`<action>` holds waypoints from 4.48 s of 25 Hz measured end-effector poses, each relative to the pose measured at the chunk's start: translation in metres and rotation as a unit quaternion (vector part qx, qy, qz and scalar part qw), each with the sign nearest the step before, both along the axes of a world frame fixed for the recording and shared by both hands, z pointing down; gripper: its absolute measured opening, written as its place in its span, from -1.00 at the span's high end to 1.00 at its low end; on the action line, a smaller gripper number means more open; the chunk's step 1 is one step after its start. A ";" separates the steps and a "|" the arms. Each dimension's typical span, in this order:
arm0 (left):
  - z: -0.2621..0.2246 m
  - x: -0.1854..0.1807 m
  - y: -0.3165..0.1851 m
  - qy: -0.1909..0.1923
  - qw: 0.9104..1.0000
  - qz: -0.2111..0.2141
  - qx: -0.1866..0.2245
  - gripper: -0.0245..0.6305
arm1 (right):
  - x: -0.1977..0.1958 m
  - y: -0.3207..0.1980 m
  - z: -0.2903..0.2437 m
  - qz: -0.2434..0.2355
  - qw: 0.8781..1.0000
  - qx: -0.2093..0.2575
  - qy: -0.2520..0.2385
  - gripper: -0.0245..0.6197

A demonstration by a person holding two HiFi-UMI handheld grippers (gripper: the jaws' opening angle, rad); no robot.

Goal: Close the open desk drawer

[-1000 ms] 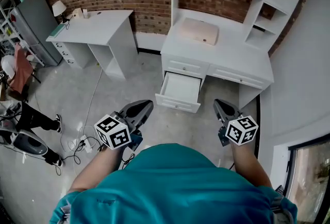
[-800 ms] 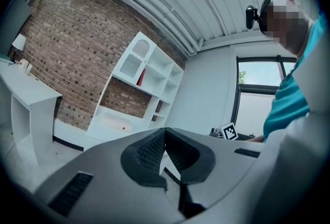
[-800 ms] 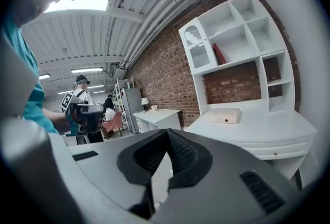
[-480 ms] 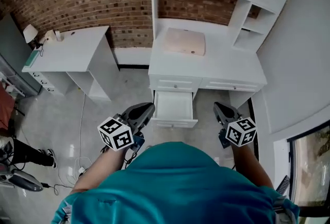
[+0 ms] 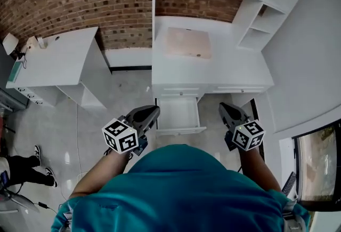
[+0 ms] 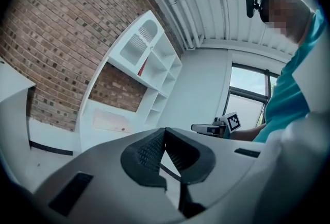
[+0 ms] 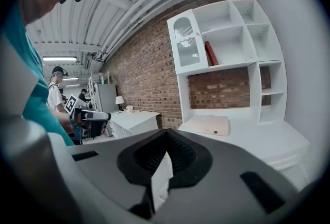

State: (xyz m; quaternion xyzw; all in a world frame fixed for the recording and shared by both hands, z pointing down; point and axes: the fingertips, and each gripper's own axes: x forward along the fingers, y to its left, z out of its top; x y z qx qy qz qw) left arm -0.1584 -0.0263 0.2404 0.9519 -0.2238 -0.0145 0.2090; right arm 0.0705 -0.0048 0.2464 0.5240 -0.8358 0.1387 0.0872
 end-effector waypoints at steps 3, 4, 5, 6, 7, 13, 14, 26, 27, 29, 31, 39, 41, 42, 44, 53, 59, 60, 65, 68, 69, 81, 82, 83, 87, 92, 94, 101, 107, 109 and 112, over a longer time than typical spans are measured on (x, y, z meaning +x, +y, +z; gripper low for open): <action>0.012 0.005 -0.007 -0.009 1.000 -0.010 -0.010 0.88 | 0.006 -0.016 0.003 -0.011 1.000 -0.002 -0.001 0.86; 0.016 0.006 -0.009 -0.014 1.000 -0.015 -0.011 0.88 | 0.008 -0.022 0.004 -0.018 1.000 -0.001 -0.002 0.86; 0.021 0.008 -0.009 -0.020 0.999 -0.021 -0.012 0.88 | 0.009 -0.027 0.005 -0.027 1.000 0.002 -0.003 0.86; 0.026 0.009 -0.010 -0.026 0.999 -0.030 -0.013 0.88 | 0.011 -0.032 0.007 -0.037 0.999 0.004 -0.003 0.86; 0.031 0.011 -0.010 -0.030 0.999 -0.040 -0.016 0.88 | 0.013 -0.036 0.008 -0.047 0.999 0.005 -0.004 0.86; 0.070 0.039 -0.004 -0.058 0.992 -0.095 -0.058 0.88 | 0.032 -0.051 0.009 -0.107 0.994 0.015 0.009 0.86; 0.076 0.044 -0.005 -0.062 0.991 -0.101 -0.064 0.88 | 0.037 -0.055 0.011 -0.115 0.993 0.018 0.013 0.86; 0.187 0.084 -0.014 -0.142 0.976 -0.089 -0.137 0.88 | 0.065 -0.079 0.096 -0.115 0.993 -0.017 0.024 0.86; 0.202 0.086 -0.013 -0.150 0.974 -0.084 -0.146 0.88 | 0.065 -0.078 0.109 -0.113 0.993 -0.024 0.026 0.86; 0.232 0.091 -0.011 -0.168 0.969 -0.074 -0.163 0.88 | 0.065 -0.078 0.133 -0.110 0.993 -0.038 0.029 0.86; 0.265 0.095 -0.009 -0.183 0.964 -0.066 -0.182 0.88 | 0.065 -0.077 0.160 -0.110 0.992 -0.053 0.034 0.86; 0.405 0.107 0.024 -0.235 0.931 -0.034 -0.278 0.88 | 0.057 -0.063 0.254 -0.123 0.986 -0.102 0.036 0.86; 0.436 0.108 0.032 -0.243 0.922 -0.032 -0.300 0.88 | 0.053 -0.061 0.269 -0.130 0.985 -0.106 0.037 0.86; 0.451 0.109 0.035 -0.249 0.918 -0.031 -0.306 0.88 | 0.053 -0.062 0.278 -0.132 0.985 -0.107 0.037 0.86; 0.478 0.112 0.040 -0.257 0.912 -0.033 -0.317 0.88 | 0.054 -0.063 0.294 -0.133 0.984 -0.110 0.033 0.86; 0.575 0.109 0.037 -0.269 0.889 -0.089 -0.360 0.88 | 0.054 -0.043 0.363 -0.142 0.979 -0.140 0.027 0.86; 0.594 0.111 0.015 -0.263 0.890 -0.106 -0.357 0.88 | 0.066 -0.035 0.388 -0.121 0.981 -0.149 0.015 0.86; 0.595 0.111 0.012 -0.260 0.890 -0.109 -0.357 0.88 | 0.067 -0.035 0.390 -0.119 0.981 -0.149 0.014 0.86; 0.595 0.111 0.010 -0.256 0.894 -0.124 -0.347 0.88 | 0.062 -0.032 0.398 -0.117 0.982 -0.150 0.000 0.86; 0.594 0.110 0.007 -0.253 0.897 -0.139 -0.334 0.88 | 0.057 -0.031 0.400 -0.118 0.981 -0.151 -0.006 0.86; 0.594 0.110 0.006 -0.250 0.897 -0.144 -0.334 0.88 | 0.055 -0.030 0.400 -0.119 0.981 -0.150 -0.007 0.86; 0.591 0.112 -0.024 -0.235 0.900 -0.158 -0.331 0.88 | 0.051 -0.037 0.398 -0.118 0.982 -0.146 -0.011 0.86; 0.591 0.112 -0.027 -0.234 0.900 -0.160 -0.332 0.88 | 0.052 -0.038 0.398 -0.117 0.982 -0.146 -0.010 0.86; 0.591 0.112 -0.029 -0.233 0.900 -0.162 -0.332 0.88 | 0.052 -0.039 0.398 -0.116 0.982 -0.147 -0.010 0.86; 0.590 0.113 -0.040 -0.230 0.901 -0.164 -0.330 0.88 | 0.053 -0.042 0.400 -0.115 0.982 -0.148 -0.010 0.86; 0.590 0.114 -0.053 -0.226 0.902 -0.168 -0.328 0.88 | 0.054 -0.049 0.400 -0.114 0.983 -0.145 -0.011 0.86; 0.589 0.115 -0.057 -0.225 0.902 -0.168 -0.327 0.88 | 0.055 -0.050 0.400 -0.113 0.983 -0.146 -0.012 0.86; 0.589 0.117 -0.076 -0.223 0.904 -0.171 -0.323 0.88 | 0.058 -0.059 0.402 -0.108 0.983 -0.147 -0.015 0.86; 0.588 0.119 -0.090 -0.221 0.905 -0.171 -0.320 0.88 | 0.062 -0.069 0.403 -0.102 0.984 -0.146 -0.017 0.86; 0.588 0.119 -0.094 -0.219 0.906 -0.172 -0.320 0.88 | 0.064 -0.074 0.402 -0.100 0.984 -0.145 -0.017 0.86; 0.587 0.120 -0.100 -0.218 0.907 -0.171 -0.318 0.88 | 0.065 -0.081 0.400 -0.095 0.985 -0.141 -0.020 0.86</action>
